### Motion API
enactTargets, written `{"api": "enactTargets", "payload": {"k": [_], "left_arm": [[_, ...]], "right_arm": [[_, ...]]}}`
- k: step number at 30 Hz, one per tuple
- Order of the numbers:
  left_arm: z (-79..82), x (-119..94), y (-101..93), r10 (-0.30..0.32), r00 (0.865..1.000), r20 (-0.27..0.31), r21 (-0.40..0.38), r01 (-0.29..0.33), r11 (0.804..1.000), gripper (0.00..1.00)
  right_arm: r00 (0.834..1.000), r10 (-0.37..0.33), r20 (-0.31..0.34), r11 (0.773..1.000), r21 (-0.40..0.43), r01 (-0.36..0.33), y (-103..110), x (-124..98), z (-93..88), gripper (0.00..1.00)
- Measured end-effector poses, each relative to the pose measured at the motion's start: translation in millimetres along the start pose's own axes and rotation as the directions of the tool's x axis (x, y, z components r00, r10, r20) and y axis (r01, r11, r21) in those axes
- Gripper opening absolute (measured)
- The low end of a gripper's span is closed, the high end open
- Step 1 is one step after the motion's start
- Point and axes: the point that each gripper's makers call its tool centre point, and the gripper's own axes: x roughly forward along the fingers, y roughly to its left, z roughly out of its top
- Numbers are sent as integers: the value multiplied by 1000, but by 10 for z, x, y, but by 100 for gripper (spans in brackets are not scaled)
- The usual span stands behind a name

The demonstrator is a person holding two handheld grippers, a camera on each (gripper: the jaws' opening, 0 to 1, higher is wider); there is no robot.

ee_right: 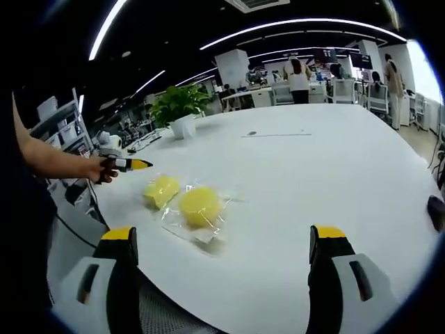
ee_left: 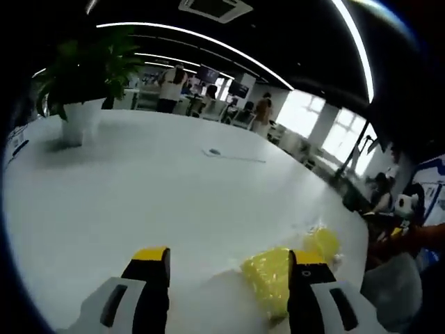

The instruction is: Compare the silicone blocks by pressing each to a similar depth, holding the contact briefly, and releasing to observe deformation and rebound differences across the visible hardness samples.

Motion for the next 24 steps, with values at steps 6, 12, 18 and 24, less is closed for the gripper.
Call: {"api": "enactTargets", "payload": {"k": [6, 12, 18, 24], "left_arm": [[61, -209, -153, -14, 999, 33, 52, 13, 999, 83], [-48, -466, -234, 0, 998, 60, 51, -3, 999, 89], [-118, -726, -302, 28, 996, 83, 33, -31, 999, 92], [-146, -897, -415, 20, 994, 107, 65, -27, 998, 100]], "right_arm": [[1000, -11, 8, 1000, -5, 11, -44, -5, 77, 96], [1000, -17, 8, 1000, -7, 17, -97, -8, 81, 96], [1000, 2, 10, 1000, 2, -2, -61, -23, 75, 96], [1000, 8, 11, 1000, -1, -8, -48, -45, 42, 96]]}}
